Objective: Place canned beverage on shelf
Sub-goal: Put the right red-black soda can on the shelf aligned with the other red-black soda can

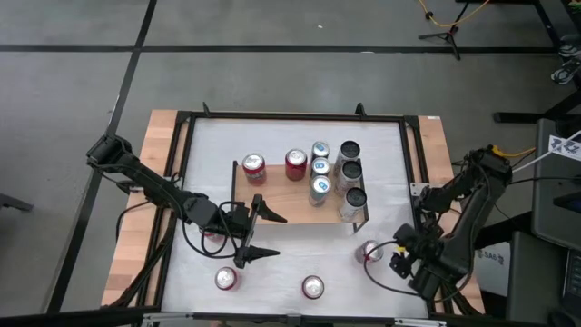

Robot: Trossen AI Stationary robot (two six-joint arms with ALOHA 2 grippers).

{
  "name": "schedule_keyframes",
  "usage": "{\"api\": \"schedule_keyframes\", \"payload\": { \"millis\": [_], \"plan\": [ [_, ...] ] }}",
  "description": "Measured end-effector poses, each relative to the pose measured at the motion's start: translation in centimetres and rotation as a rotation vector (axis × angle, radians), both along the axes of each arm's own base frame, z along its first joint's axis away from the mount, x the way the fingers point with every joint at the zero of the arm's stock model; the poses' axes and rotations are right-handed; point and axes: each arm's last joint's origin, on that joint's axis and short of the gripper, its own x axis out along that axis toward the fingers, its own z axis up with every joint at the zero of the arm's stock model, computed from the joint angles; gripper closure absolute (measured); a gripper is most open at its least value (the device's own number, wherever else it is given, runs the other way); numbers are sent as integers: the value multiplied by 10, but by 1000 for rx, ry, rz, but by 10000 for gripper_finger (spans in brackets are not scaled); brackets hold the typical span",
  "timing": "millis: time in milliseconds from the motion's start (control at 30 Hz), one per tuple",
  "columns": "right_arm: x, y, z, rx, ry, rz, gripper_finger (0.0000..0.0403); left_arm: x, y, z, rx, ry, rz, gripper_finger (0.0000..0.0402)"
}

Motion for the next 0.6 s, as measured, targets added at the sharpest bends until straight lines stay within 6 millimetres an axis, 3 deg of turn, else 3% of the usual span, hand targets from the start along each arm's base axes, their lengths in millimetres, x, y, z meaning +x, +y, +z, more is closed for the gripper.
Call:
{"api": "schedule_keyframes", "payload": {
  "millis": [333,600],
  "plan": [
    [5,1,-44,51,-164,11,11,0,0,0,0,1,0,5],
    [9,0,-51,22,-305,21,11,0,0,0,0,0,0,5]
  ]
}}
